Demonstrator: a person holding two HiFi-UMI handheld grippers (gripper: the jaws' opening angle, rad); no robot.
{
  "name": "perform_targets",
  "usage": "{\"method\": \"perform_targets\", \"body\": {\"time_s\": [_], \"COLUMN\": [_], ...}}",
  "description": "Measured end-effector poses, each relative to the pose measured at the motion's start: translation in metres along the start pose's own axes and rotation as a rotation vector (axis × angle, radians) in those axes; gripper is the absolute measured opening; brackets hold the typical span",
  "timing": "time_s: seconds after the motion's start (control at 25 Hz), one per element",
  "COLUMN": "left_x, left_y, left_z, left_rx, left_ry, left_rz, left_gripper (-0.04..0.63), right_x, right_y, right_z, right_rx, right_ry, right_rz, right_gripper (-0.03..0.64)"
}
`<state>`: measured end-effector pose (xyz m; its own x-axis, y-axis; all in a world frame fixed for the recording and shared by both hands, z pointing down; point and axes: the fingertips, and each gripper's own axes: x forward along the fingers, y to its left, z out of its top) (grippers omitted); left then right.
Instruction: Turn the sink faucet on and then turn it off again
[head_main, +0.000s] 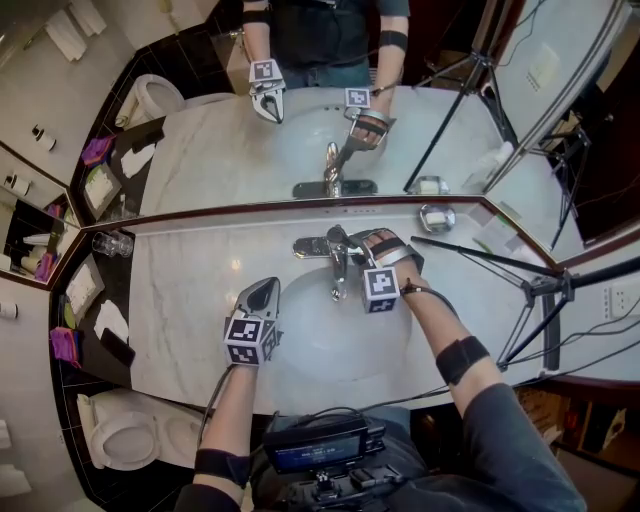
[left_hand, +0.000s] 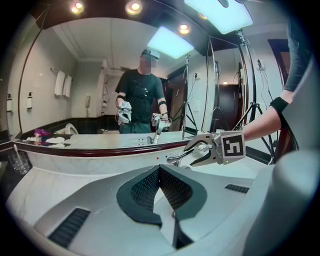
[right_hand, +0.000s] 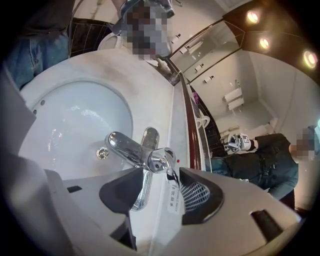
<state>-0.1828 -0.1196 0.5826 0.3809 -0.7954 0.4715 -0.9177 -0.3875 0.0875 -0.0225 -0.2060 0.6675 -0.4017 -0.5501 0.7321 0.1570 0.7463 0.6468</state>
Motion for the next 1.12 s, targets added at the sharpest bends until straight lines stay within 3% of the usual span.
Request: {"method": "perform_targets", "body": {"time_s": [0.44, 1.12], "left_x": [0.004, 0.013], "left_y": [-0.004, -0.008], "left_z": [-0.004, -0.001], "left_rx": [-0.014, -0.011], "left_ry": [0.009, 0.008], "left_rz": [-0.010, -0.031], "left_gripper": [0.000, 0.000], "right_x": [0.005, 0.004], "right_y": [0.008, 0.021], "right_z": [-0.011, -0.013], "right_rx": [-0.135, -0.056], "right_ry": [0.085, 0.084], "right_rz": [-0.031, -0.034], "right_gripper": [0.210, 0.183]}}
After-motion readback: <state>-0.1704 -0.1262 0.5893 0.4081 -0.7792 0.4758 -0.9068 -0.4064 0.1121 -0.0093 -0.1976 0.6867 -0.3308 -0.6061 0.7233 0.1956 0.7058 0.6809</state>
